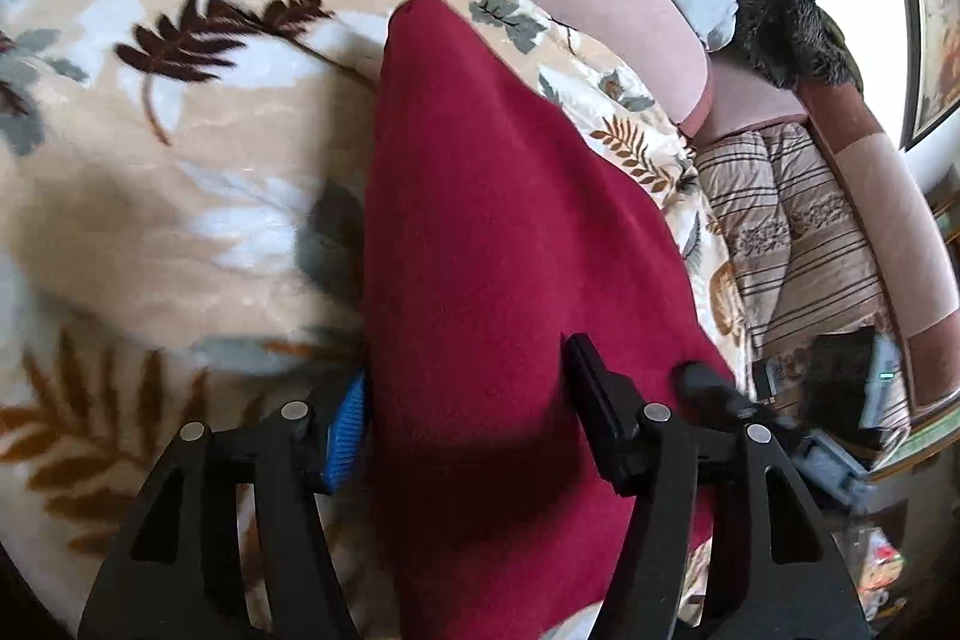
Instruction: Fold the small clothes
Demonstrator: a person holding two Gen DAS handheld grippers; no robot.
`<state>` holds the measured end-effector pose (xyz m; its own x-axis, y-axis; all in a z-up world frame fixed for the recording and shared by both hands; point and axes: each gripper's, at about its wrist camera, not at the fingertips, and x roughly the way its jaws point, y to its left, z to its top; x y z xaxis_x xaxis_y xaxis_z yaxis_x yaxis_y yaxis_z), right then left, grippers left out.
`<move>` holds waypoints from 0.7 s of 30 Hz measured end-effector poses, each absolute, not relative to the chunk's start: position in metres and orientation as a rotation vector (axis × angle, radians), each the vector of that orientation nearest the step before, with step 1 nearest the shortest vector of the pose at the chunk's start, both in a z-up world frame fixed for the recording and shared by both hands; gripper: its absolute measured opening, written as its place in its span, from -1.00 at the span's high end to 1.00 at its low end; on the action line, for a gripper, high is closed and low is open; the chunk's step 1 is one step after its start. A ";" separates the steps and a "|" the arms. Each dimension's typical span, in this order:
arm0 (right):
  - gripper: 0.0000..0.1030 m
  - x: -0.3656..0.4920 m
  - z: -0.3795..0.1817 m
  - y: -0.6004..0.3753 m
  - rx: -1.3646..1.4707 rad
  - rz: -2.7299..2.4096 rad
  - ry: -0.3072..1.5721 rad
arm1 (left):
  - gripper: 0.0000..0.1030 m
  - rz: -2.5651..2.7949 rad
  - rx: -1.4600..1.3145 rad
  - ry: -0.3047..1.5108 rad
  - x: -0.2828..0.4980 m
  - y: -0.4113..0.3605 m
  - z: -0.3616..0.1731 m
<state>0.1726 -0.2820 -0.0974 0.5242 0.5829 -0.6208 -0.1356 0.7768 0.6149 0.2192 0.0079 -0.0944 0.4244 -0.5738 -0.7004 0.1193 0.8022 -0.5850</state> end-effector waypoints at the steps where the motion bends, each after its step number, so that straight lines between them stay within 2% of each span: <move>1: 0.03 0.165 -0.086 -0.282 0.508 0.434 0.903 | -0.17 -0.443 -0.485 1.032 0.214 0.010 -0.088; 4: 0.03 0.138 -0.042 -0.273 0.375 0.453 0.765 | -0.17 -0.428 -0.434 0.884 0.181 0.017 -0.057; 8: 0.03 0.108 -0.010 -0.216 0.043 0.520 0.666 | -0.15 -0.475 -0.312 0.822 0.150 -0.002 -0.044; 10: 0.03 0.117 -0.030 -0.195 -0.089 0.484 0.724 | -0.08 -0.441 -0.226 0.853 0.149 -0.019 -0.056; 13: 0.05 0.137 -0.083 -0.191 -0.198 0.418 0.870 | -0.08 -0.321 -0.119 0.923 0.157 -0.032 -0.087; 14: 0.05 0.137 -0.095 -0.195 -0.194 0.434 0.858 | -0.17 -0.298 -0.106 0.914 0.157 -0.031 -0.091; 16: 0.04 0.125 -0.101 -0.201 -0.197 0.441 0.788 | -0.18 -0.297 -0.121 0.912 0.156 -0.028 -0.095; 21: 0.03 0.127 -0.105 -0.207 -0.162 0.451 0.764 | -0.30 -0.279 -0.132 0.923 0.157 -0.025 -0.102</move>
<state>0.1266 -0.2067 -0.1051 0.6319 0.3349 -0.6989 -0.4504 0.8926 0.0205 0.1571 -0.0252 -0.1018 0.5710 -0.2931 -0.7669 0.1802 0.9561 -0.2312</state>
